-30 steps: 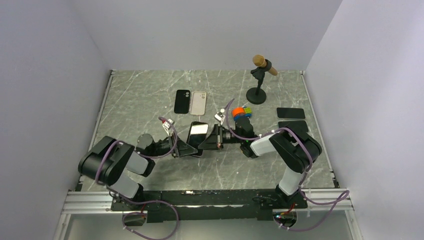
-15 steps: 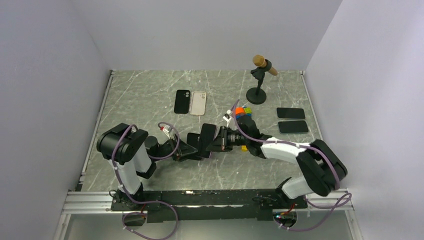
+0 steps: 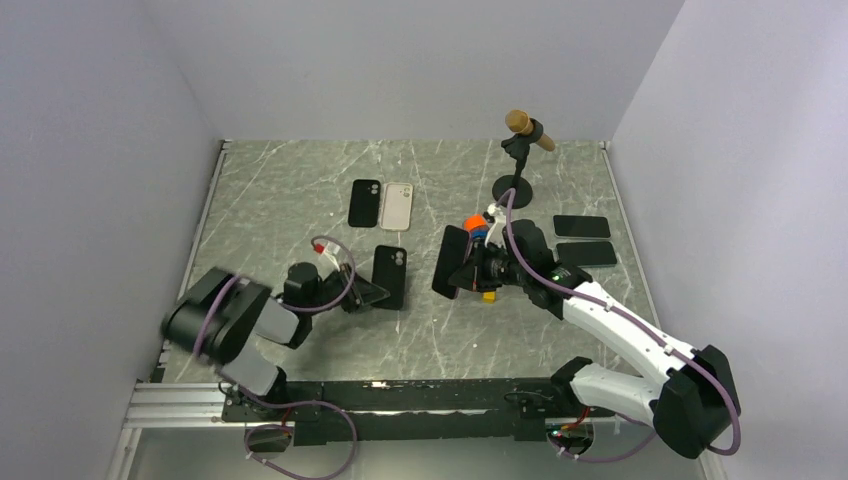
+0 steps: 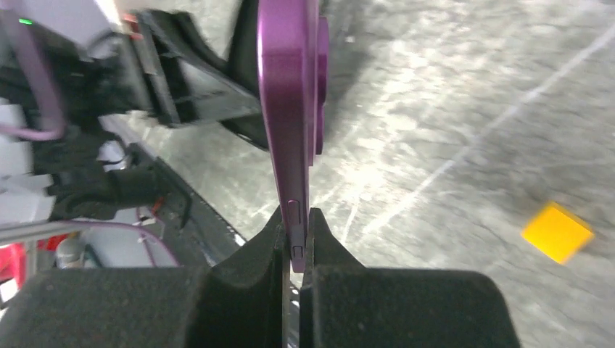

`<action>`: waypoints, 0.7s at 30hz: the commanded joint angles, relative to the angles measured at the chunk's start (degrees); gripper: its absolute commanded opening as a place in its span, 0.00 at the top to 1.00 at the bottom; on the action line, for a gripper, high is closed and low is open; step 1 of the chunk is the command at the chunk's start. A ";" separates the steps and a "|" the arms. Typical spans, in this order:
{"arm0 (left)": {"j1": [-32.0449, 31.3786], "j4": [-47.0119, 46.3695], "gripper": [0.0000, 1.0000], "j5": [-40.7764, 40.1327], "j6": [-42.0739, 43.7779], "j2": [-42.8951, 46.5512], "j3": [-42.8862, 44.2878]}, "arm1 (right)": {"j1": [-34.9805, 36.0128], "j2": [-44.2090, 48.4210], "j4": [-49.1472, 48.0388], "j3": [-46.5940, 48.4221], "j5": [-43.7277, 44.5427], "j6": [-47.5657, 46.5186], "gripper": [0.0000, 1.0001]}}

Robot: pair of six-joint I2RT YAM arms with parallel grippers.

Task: Take the phone out of the phone case
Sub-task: Remove the phone case from the phone, then place the phone case at the center of the board.

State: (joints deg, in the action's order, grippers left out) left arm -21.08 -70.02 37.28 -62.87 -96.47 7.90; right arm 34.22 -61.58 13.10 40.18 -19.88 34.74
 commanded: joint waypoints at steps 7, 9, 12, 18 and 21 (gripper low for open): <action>8.87 75.70 1.00 -19.77 40.62 27.13 30.60 | -2.67 4.21 3.53 1.45 2.42 -3.98 1.00; 13.42 78.61 1.00 -16.02 42.09 22.69 36.50 | -2.74 4.04 2.92 1.58 1.26 -4.05 1.00; 17.77 85.71 1.00 -12.79 47.80 11.39 47.09 | -2.89 4.30 3.72 2.44 0.51 -4.88 1.00; 26.03 92.19 1.00 -6.61 51.78 -8.37 63.99 | -3.27 8.21 5.07 2.15 0.08 -6.08 1.00; 26.79 90.26 1.00 -6.28 52.44 -12.00 66.02 | -3.50 9.82 5.26 0.86 -0.15 -5.72 1.00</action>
State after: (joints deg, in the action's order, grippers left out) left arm 4.03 15.81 26.87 -14.20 -106.15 70.43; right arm 31.14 -55.16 20.56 40.18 -18.50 29.74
